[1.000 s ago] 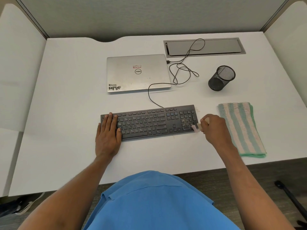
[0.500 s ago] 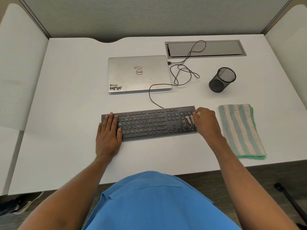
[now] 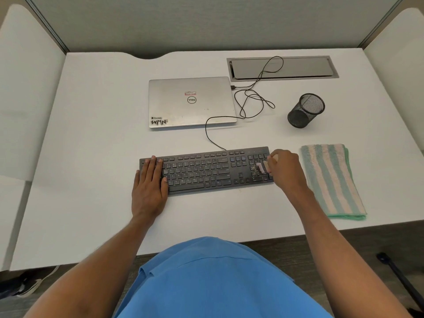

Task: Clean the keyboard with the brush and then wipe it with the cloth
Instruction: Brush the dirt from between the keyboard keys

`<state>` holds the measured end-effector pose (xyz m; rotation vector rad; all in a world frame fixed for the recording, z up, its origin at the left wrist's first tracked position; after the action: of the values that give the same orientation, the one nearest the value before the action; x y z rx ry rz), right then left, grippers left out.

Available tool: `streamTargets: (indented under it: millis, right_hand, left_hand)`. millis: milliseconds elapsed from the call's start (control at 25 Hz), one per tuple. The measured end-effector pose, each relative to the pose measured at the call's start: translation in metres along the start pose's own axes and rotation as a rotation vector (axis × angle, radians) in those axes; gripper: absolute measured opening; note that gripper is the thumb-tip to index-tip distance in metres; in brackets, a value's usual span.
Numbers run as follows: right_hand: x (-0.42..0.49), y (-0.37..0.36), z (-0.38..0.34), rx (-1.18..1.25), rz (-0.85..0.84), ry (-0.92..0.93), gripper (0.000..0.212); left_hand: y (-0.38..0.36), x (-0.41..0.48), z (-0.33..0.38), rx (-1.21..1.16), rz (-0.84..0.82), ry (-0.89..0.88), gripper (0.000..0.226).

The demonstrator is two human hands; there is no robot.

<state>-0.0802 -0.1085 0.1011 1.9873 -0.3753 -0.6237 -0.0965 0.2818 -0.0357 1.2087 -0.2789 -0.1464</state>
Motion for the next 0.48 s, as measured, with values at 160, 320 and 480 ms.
streamTargets:
  millis: [160,320,480]
  right_hand:
    - [-0.011,-0.006,0.016,-0.025,-0.056,-0.055,0.022]
    - [-0.009,-0.001,0.018,-0.005,-0.041,-0.069,0.022]
    - [-0.015,0.002,0.015,0.096,0.010,-0.026,0.019]
  left_hand:
    - [0.001,-0.001,0.001,0.000,0.003,-0.004,0.062]
    - [0.001,0.000,0.001,0.003,-0.001,-0.001,0.062]
    - [0.001,0.000,0.001,0.003,-0.008,-0.001,0.062]
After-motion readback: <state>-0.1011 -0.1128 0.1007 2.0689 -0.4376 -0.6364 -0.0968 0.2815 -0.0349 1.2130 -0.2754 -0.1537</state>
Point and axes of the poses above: each hand's wrist, its own x-axis towards the middle knuckle, its own y-axis out of the back of the hand, z = x × y, the point moved 4 cm from there along x, towards the middle knuckle, and after that the axes turned 14 degrees about -y, right-handed, at the moved point
